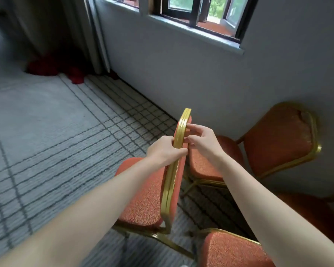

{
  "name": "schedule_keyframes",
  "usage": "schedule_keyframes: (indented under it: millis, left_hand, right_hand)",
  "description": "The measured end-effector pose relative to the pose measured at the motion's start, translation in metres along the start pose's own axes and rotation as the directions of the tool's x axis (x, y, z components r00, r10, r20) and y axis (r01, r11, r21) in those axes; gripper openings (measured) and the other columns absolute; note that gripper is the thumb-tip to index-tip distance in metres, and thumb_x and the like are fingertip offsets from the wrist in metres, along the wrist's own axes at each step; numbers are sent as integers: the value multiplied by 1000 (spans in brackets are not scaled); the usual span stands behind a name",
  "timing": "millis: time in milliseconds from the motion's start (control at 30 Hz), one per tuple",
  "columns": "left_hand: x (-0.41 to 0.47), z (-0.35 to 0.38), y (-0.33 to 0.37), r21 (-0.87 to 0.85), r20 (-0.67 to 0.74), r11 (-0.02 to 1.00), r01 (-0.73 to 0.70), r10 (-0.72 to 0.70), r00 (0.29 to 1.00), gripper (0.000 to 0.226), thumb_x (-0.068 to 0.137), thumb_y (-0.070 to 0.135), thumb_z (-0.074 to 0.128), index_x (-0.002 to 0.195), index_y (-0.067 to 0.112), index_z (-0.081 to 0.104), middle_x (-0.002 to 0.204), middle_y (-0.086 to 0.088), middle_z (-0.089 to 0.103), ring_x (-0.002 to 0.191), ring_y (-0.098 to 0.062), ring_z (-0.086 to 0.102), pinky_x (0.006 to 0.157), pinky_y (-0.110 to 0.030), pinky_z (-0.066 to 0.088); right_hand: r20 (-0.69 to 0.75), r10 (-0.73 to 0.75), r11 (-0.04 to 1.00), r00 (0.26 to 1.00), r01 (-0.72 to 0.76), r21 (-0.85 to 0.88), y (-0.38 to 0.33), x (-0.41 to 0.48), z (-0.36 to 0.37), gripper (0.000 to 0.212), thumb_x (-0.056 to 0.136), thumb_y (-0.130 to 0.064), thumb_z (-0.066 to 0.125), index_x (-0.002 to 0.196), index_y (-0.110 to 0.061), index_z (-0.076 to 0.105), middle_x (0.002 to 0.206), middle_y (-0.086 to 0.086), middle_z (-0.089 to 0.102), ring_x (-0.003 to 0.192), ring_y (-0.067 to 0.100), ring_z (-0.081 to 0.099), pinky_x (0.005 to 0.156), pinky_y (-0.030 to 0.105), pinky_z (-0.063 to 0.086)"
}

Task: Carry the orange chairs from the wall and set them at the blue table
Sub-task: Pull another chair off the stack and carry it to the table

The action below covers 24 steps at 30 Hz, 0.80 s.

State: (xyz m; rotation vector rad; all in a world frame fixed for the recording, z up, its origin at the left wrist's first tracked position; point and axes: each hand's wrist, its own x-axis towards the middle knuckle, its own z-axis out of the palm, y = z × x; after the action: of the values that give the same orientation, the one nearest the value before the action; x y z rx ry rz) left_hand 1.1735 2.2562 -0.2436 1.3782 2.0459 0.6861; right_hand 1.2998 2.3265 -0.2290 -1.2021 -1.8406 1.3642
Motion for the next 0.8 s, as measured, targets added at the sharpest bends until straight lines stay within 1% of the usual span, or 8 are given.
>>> schedule_keyframes:
  millis: [133, 267, 333, 400, 467, 600, 700, 800]
  left_hand:
    - [1, -40, -32, -51, -108, 992, 120, -124, 986, 35, 61, 53, 55, 81, 25, 60, 81, 4, 65, 81, -21, 64, 73, -34, 53]
    - [5, -75, -62, -35, -261, 977, 212, -213, 941, 33, 72, 50, 57, 91, 22, 57, 98, -2, 63, 94, -28, 61, 78, -37, 52]
    - [10, -86, -73, 28, -343, 964, 266, -241, 908, 35, 79, 47, 56, 102, 20, 56, 109, -3, 61, 100, -29, 60, 76, -36, 49]
    - [14, -96, -81, 105, -431, 936, 336, -261, 864, 40, 85, 45, 54, 113, 16, 53, 118, -7, 57, 106, -32, 58, 76, -37, 45]
    - [20, -103, -84, 154, -512, 895, 418, -289, 809, 42, 90, 42, 52, 119, 12, 49, 124, -10, 53, 111, -33, 55, 77, -39, 44]
    - [26, -106, -92, 87, -670, 853, 514, -331, 664, 32, 91, 40, 50, 109, 14, 51, 114, -10, 58, 100, -33, 59, 69, -36, 40]
    - [29, -110, -97, 80, -743, 838, 540, -312, 593, 31, 92, 45, 49, 100, 16, 53, 104, -8, 61, 90, -31, 61, 63, -32, 36]
    - [32, -116, -101, 89, -779, 801, 592, -314, 543, 35, 91, 53, 50, 95, 18, 54, 98, -4, 63, 85, -27, 61, 62, -30, 33]
  right_hand:
    - [85, -84, 994, 993, 90, -61, -21, 24, 44, 48, 86, -3, 60, 132, -17, 58, 108, -2, 73, 84, 4, 71, 76, 26, 57]
    - [107, -189, 966, 976, 205, -157, -43, 57, 87, 36, 86, -13, 63, 121, -16, 65, 105, -6, 71, 95, 7, 67, 89, 36, 55]
    - [111, -243, 946, 964, 261, -195, -52, 74, 105, 27, 86, -15, 65, 112, -14, 66, 102, -7, 67, 97, 8, 65, 92, 35, 53]
    - [136, -290, 919, 947, 316, -235, -61, 91, 123, 26, 84, -19, 68, 109, -16, 62, 100, -6, 65, 95, 11, 63, 86, 31, 52]
    - [172, -348, 880, 922, 384, -280, -66, 108, 141, 37, 82, -22, 69, 116, -18, 55, 106, -2, 62, 95, 14, 61, 78, 28, 48]
    - [353, -430, 740, 831, 548, -389, -71, 139, 164, 59, 85, -27, 66, 138, -30, 43, 130, 4, 47, 109, 20, 54, 78, 34, 50]
    - [444, -498, 591, 745, 666, -456, -75, 161, 170, 51, 86, -30, 63, 136, -29, 50, 129, 7, 42, 119, 24, 44, 85, 32, 44]
    - [488, -603, 478, 631, 776, -412, -80, 180, 180, 44, 84, -30, 65, 127, -22, 57, 130, 9, 46, 125, 28, 41, 101, 36, 41]
